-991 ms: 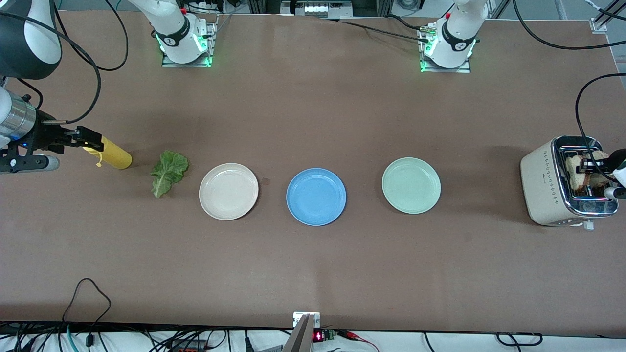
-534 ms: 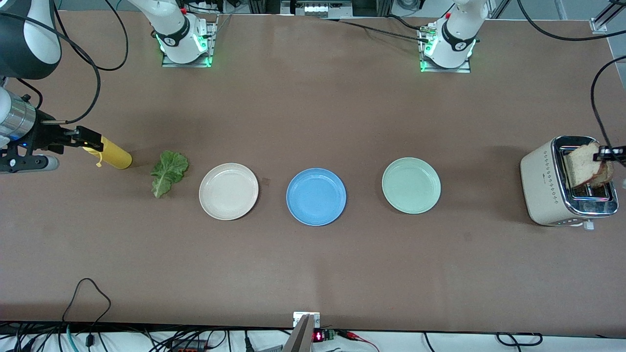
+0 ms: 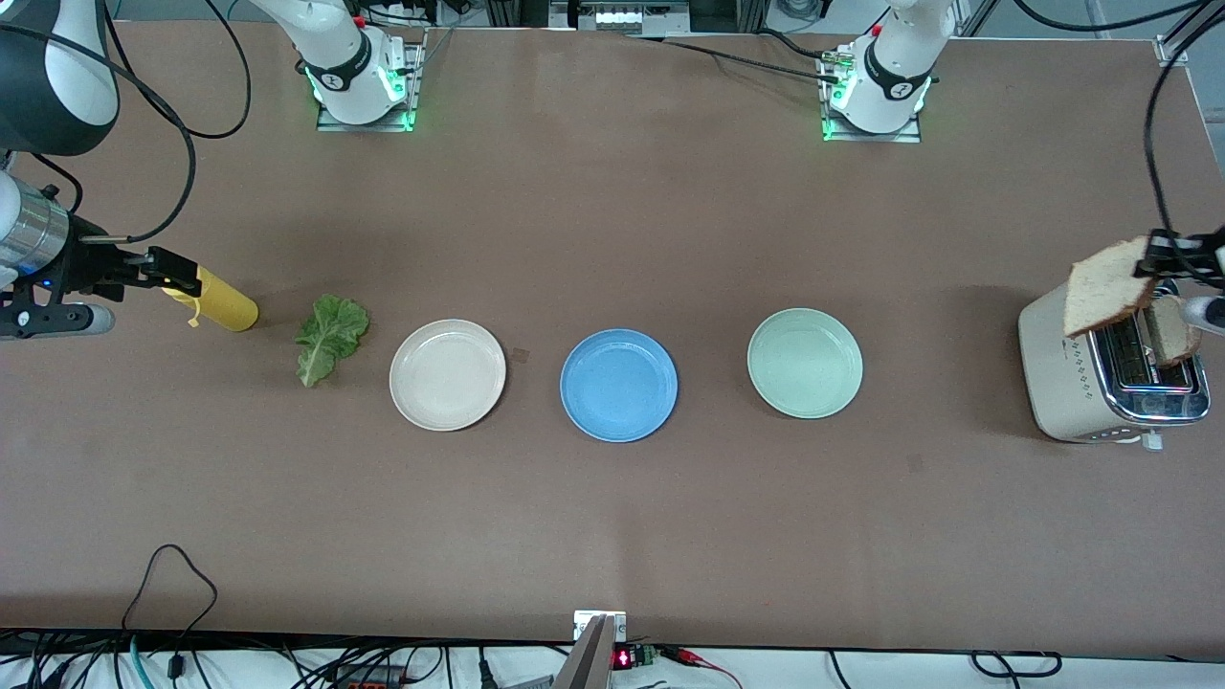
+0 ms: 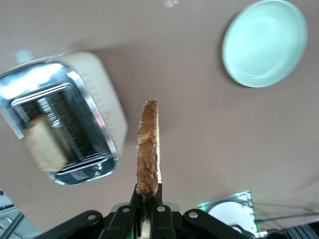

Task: Make sandwich in blue plate with both arms
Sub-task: 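Grasp the bread slice with the left gripper and lift it out, then carry the bread slice with the left gripper over the blue plate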

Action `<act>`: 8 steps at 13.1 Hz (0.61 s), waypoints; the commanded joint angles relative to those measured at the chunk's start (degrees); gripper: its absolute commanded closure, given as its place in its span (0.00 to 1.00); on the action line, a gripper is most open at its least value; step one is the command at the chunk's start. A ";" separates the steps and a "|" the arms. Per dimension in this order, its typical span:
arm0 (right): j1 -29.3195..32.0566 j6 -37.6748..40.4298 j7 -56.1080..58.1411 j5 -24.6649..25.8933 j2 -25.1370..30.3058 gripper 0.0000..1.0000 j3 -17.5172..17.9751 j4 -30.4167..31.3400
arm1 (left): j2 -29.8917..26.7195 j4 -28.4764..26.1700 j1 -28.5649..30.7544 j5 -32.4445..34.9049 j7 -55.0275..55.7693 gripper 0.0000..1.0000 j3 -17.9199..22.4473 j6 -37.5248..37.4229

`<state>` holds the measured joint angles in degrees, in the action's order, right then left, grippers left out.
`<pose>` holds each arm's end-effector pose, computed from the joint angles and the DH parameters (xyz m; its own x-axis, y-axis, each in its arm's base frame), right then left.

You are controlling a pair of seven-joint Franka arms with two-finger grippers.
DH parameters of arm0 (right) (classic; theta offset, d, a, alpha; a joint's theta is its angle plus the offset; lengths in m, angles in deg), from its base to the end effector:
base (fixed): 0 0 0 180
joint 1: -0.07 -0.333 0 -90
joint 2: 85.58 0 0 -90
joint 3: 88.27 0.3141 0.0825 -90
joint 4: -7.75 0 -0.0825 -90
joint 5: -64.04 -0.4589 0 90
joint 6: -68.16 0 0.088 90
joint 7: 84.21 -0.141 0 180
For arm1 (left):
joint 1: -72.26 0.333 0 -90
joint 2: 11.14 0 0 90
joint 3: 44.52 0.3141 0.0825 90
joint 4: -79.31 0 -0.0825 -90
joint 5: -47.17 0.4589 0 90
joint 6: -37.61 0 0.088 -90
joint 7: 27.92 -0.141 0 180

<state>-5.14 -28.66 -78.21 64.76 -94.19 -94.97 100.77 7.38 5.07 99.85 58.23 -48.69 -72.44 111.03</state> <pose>0.6702 -0.0158 0.4723 0.9931 0.0800 -0.0855 0.0821 -0.9964 0.0209 0.6692 0.0703 0.5228 0.8972 -0.3301 -0.2933 -0.3259 -0.9432 0.0645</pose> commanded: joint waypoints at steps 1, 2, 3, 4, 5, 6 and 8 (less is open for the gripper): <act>0.30 0.32 1.03 0.42 0.09 0.00 0.10 -0.38 | 0.38 0.86 0.28 -0.51 7.54 0.99 -9.14 -1.53; 0.30 0.23 1.03 0.42 0.00 0.00 0.10 -0.38 | 0.90 0.77 0.10 -3.65 10.45 0.99 -11.96 -1.27; 0.30 0.15 1.03 0.42 0.00 0.00 0.10 -0.38 | 2.12 0.68 -0.42 -6.90 12.40 0.99 -13.38 -0.39; 0.30 0.06 1.03 0.42 0.00 0.00 0.10 -0.38 | 3.18 0.42 -2.52 -10.24 15.11 0.99 -13.56 1.44; 0.30 0.06 0.95 0.42 0.00 0.00 0.10 -0.38 | 4.41 -0.02 -3.67 -14.36 17.58 0.99 -13.48 3.55; 0.30 0.06 0.95 0.42 0.00 0.00 0.10 -0.38 | 5.81 -0.37 -4.81 -17.62 19.08 0.99 -13.48 6.01; 0.30 0.06 1.03 0.42 0.00 0.00 0.10 -0.38 | 9.41 -0.55 -7.27 -23.51 21.72 0.99 -13.57 10.93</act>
<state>-5.14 -28.67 -78.21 64.76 -94.21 -95.02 100.76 12.96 3.73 93.79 39.26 -29.55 -85.45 118.75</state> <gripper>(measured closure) 0.000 0.912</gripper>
